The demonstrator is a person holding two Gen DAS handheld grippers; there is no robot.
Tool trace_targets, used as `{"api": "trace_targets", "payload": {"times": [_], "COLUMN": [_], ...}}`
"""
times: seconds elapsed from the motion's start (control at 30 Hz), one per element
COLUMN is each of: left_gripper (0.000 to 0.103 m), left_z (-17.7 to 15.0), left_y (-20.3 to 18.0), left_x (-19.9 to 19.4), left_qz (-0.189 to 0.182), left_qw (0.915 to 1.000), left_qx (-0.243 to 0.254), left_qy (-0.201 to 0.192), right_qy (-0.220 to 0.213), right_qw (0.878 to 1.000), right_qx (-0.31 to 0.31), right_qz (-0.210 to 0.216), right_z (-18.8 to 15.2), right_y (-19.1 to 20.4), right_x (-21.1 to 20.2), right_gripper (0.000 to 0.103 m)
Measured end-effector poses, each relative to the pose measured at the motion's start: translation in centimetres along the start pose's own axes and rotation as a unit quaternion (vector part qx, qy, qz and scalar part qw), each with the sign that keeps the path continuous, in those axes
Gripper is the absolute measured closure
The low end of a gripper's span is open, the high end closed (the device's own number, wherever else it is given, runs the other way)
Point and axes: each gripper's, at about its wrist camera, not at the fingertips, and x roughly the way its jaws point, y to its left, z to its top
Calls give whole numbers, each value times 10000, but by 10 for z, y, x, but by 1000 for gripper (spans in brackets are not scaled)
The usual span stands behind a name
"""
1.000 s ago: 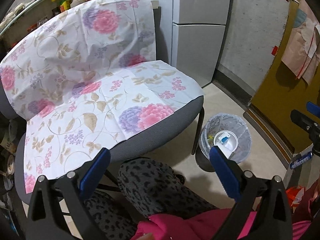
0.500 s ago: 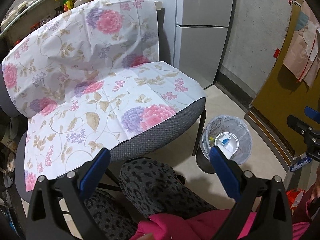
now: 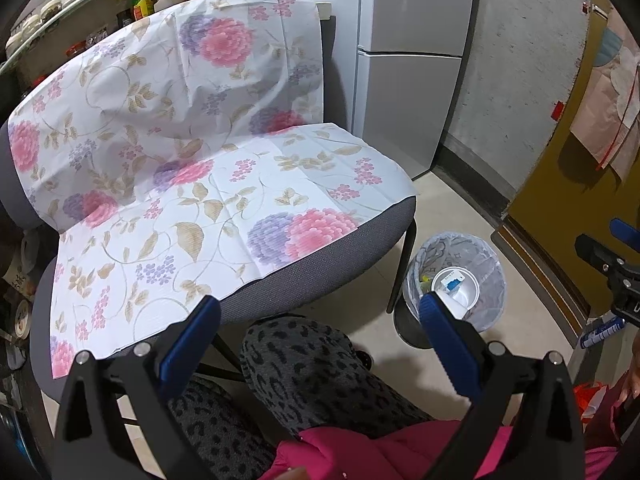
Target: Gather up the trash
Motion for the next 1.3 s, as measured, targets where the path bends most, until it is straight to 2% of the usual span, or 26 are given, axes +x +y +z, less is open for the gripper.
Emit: {"api": "trace_targets", "payload": {"times": [1.3], "left_gripper": [7], "left_z": [-2], "left_y": [2], "left_x": [-1], "left_qz": [62], "left_qw": [9999], "left_qx": [-80], "left_qy": [-1], "right_qy": [24], "right_qw": [10000], "right_qx": [0], "right_qz": [-24], "right_z": [-5], "right_y": [0], "right_x": [2], "right_gripper": [9]}}
